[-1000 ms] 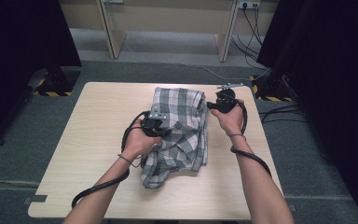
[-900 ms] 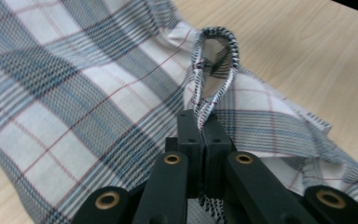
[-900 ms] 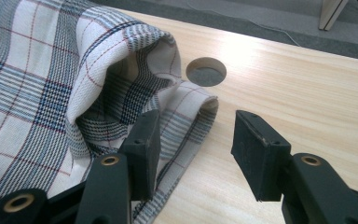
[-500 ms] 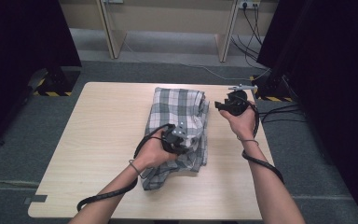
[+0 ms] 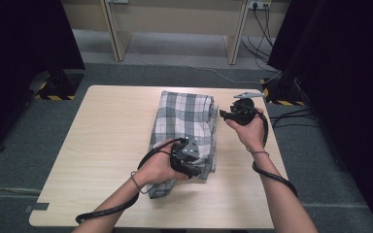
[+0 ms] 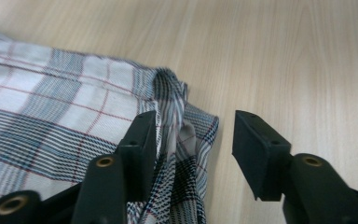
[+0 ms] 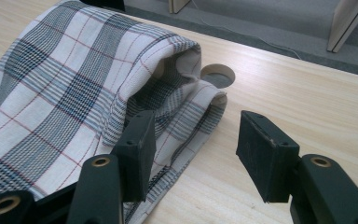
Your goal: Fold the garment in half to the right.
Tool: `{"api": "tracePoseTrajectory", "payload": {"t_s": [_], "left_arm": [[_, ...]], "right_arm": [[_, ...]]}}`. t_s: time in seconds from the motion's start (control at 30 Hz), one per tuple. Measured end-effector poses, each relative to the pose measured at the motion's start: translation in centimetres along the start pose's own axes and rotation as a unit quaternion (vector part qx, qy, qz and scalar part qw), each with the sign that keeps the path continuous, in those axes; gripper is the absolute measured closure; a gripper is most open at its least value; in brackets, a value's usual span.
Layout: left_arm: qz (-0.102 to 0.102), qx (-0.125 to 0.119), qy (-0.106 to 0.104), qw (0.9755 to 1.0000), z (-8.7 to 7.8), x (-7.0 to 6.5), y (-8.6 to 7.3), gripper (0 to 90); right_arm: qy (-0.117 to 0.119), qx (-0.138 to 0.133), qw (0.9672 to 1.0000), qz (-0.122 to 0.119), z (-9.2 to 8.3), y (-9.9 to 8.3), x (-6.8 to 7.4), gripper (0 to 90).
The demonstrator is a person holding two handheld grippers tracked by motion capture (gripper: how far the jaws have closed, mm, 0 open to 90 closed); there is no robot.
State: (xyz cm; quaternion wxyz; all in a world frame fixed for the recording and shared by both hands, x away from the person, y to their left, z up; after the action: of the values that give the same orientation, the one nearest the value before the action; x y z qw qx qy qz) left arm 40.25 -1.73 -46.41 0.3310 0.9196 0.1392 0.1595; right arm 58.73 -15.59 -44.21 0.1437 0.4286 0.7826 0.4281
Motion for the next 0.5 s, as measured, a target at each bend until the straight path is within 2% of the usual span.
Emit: {"api": "tracePoseTrajectory", "payload": {"t_s": [0.23,0.3,0.5], "left_arm": [[-0.010,-0.007,0.015,0.9998,-1.1,0.7,-0.6,45.1],[-0.016,-0.013,0.021,0.9996,-1.6,0.9,-0.8,44.8],[-0.033,-0.028,0.040,0.9982,-3.5,1.6,-2.3,42.7]], "right_arm": [[0.007,-0.002,1.0000,0.001,0.0,-0.1,0.6,45.4],[0.010,-0.004,0.9999,-0.005,0.1,0.0,1.0,45.1],[0.018,-0.002,0.9998,-0.010,0.5,-0.2,2.1,43.6]]}}
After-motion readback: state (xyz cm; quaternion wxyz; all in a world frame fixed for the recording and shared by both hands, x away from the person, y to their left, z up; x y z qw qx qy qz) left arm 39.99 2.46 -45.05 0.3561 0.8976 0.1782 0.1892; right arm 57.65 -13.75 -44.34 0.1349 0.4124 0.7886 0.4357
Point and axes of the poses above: each handheld gripper's, and its own axes: z roughly forward along the jaws, y roughly out of its top, x roughly to its left, the point moved 10 cm from there along z, roughly forward along the jaws, and after that the axes turned 10 degrees about y, right-handed, at the moved point
